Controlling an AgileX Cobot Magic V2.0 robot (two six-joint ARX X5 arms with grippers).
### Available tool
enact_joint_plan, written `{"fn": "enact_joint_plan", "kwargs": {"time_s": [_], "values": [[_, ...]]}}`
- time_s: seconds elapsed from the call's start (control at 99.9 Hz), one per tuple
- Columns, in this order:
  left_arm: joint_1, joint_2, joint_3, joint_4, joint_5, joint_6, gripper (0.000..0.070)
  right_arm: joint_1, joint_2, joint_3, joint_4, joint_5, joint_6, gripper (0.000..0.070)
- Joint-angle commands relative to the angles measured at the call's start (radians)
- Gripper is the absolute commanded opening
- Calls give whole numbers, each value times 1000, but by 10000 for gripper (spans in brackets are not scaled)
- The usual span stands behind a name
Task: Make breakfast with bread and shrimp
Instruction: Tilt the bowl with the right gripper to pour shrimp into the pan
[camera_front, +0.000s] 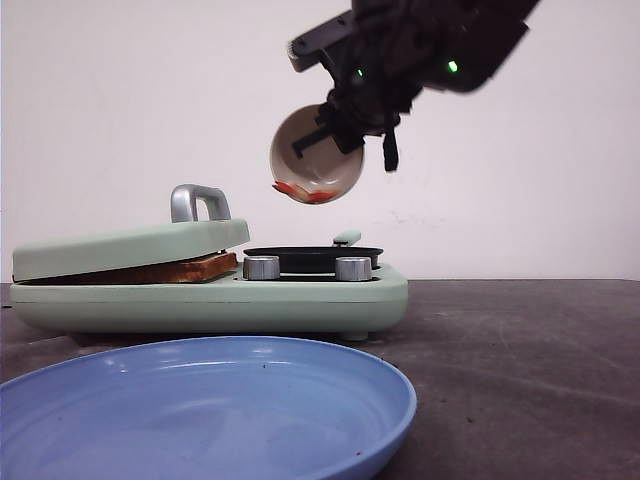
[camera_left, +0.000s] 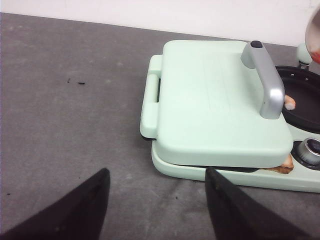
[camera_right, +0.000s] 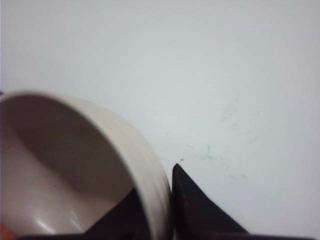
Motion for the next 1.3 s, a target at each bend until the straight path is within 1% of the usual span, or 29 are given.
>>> {"fn": "enact_joint_plan", "kwargs": {"time_s": [0.0, 0.32, 0.47, 0.73, 0.8, 0.921, 0.991, 1.041, 1.111, 1.151, 1.191, 1.291], "values": [[-1, 2, 8, 14, -4, 2, 313, 10, 24, -1, 76, 3, -2, 3], [-1, 2, 8, 14, -4, 2, 313, 4, 24, -15, 136, 3, 17, 3], [-1, 2, 8, 15, -4, 2, 313, -5, 24, -15, 136, 3, 42, 3], [-1, 2, 8, 17, -4, 2, 313, -16, 24, -15, 139, 13, 42, 4], [-1, 2, 8, 17, -4, 2, 313, -13, 24, -15, 183, 32, 42, 3], [-1, 2, 8, 17, -4, 2, 313, -15, 37, -15, 215, 29, 72, 3], [-1, 3, 8, 17, -4, 2, 313, -15, 43, -22, 250, 61, 55, 4], [-1, 3, 8, 17, -4, 3, 313, -8, 43, -29, 274, 63, 20, 3], [-1, 2, 8, 17, -4, 3, 313, -2, 43, -33, 318, 48, -58, 3], [-1, 3, 8, 17, -4, 3, 313, -2, 43, -33, 319, 17, -93, 3], [-1, 3, 8, 17, -3, 3, 313, -2, 44, -33, 318, -2, -114, 3], [-1, 3, 8, 18, -3, 3, 313, -2, 44, -33, 317, 0, -138, 3]]}}
